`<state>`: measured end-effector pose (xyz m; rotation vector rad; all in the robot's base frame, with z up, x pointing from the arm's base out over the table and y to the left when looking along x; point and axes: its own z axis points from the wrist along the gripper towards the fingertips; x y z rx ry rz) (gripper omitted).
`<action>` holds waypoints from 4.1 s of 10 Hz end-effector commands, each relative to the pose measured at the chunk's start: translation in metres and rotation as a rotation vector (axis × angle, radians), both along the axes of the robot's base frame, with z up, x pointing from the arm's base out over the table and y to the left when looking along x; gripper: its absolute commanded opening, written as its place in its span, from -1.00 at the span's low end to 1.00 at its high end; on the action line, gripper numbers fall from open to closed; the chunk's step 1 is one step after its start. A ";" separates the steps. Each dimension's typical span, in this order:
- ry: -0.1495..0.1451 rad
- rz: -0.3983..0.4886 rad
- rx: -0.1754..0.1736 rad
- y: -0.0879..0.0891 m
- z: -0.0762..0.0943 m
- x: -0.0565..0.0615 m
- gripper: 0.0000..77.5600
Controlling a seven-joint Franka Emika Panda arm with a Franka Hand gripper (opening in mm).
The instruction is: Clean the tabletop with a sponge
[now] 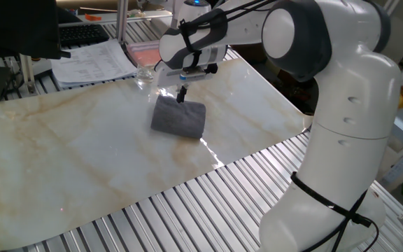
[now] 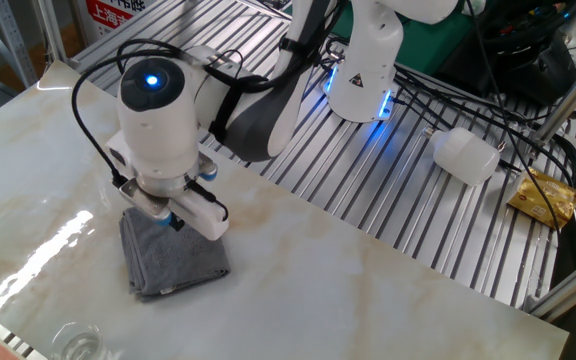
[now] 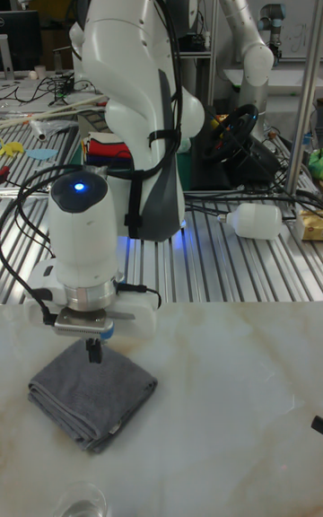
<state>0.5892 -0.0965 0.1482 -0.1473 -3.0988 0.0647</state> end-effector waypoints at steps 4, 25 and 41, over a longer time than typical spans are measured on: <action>-0.042 0.056 -0.007 -0.011 -0.034 0.014 -1.00; -0.015 0.046 0.032 -0.024 -0.053 0.008 -1.00; 0.002 0.063 0.048 -0.024 -0.055 0.008 1.00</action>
